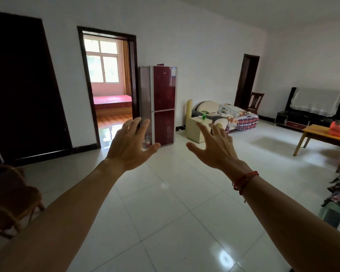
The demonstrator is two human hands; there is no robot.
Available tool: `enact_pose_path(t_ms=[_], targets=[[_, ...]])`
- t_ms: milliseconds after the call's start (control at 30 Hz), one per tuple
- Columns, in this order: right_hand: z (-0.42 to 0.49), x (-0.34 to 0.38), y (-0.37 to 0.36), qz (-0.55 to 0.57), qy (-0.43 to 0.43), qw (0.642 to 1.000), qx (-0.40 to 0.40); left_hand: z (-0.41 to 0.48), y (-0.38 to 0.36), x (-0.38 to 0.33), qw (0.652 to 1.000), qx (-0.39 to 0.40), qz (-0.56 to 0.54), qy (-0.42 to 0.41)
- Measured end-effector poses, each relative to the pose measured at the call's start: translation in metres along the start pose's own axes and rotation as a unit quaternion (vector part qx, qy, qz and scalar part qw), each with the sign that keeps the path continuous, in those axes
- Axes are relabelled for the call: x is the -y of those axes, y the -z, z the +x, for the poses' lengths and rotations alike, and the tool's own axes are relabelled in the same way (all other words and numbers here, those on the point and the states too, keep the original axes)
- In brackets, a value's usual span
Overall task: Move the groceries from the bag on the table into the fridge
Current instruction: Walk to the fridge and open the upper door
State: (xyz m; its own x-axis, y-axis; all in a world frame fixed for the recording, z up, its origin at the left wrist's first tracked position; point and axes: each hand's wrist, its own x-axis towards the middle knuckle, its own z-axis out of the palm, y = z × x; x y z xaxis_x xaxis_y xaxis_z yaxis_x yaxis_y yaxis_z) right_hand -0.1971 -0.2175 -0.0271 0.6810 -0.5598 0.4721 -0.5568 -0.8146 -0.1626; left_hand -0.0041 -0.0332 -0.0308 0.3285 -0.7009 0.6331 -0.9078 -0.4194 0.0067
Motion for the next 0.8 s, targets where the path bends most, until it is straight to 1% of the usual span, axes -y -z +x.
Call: enact_pose_path(t_ms=[267, 533, 667, 800], targets=[[0.049, -0.015, -0.065, -0.012, -0.007, 0.999, 0.031, 0.029, -0.075, 0.027, 0.999, 0.052, -0.003, 0.007], [0.173, -0.019, -0.152, -0.016, -0.016, 0.998, 0.062, 0.115, -0.165, 0.103, 0.997, 0.077, -0.004, 0.030], [0.229, -0.023, -0.183, -0.020, -0.026, 0.997, 0.071, 0.164, -0.205, 0.142, 0.996, 0.085, -0.012, 0.029], [0.277, -0.033, -0.206, -0.024, -0.031, 0.996, 0.076, 0.203, -0.238, 0.163, 0.996, 0.088, -0.019, 0.022]])
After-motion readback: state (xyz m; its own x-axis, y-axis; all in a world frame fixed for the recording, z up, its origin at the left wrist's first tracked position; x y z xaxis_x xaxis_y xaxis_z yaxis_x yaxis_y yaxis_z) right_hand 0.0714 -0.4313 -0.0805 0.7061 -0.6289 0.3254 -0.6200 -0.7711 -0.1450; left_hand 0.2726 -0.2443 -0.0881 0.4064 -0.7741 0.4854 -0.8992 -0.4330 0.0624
